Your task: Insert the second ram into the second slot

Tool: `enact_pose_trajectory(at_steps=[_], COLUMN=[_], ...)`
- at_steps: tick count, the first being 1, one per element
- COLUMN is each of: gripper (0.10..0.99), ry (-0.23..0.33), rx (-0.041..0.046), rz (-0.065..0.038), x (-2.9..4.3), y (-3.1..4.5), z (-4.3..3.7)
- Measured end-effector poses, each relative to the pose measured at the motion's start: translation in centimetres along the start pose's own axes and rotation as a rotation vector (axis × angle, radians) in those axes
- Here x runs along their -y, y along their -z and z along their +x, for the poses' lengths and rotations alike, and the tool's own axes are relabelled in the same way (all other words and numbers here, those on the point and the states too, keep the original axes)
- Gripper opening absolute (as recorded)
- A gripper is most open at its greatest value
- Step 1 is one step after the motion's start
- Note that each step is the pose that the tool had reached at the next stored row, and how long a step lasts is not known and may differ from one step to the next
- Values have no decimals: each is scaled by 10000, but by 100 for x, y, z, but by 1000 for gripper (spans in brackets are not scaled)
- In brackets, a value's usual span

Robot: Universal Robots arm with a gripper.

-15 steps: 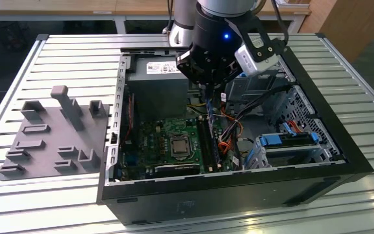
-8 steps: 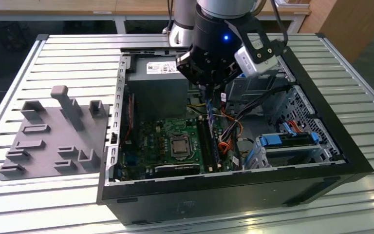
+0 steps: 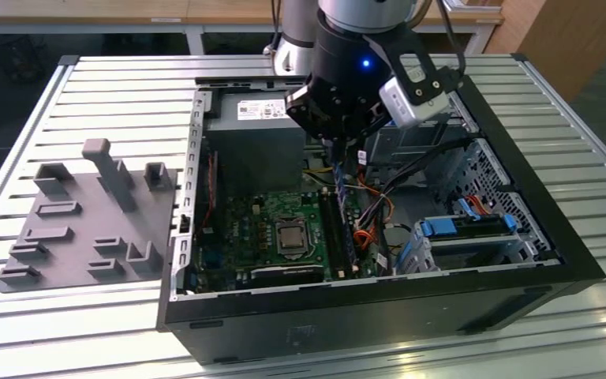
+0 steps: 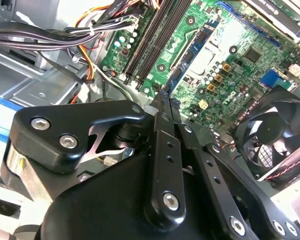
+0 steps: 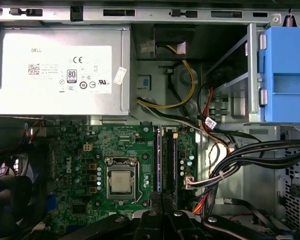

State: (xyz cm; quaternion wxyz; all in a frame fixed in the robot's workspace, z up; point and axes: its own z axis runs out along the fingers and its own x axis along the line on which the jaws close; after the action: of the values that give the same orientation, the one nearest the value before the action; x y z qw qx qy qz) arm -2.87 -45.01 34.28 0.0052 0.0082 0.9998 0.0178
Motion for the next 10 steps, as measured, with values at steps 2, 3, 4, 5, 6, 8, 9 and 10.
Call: enact_pose_trajectory(at_steps=[2, 3, 4, 5, 6, 8, 9, 10], gripper=[118, 118, 118, 118, 118, 118, 118, 118], ry=[0, 0, 0, 0, 0, 1, 0, 0], rx=[-1, -1, -1, -2, -2, -2, -3, -2], rz=[0, 0, -1, 0, 0, 0, 1, -1], x=[0, 0, 0, 1, 1, 1, 1, 1], y=[-6, -9, -13, -16, -19, -25, -28, -32], z=[0, 0, 0, 0, 0, 0, 0, 0])
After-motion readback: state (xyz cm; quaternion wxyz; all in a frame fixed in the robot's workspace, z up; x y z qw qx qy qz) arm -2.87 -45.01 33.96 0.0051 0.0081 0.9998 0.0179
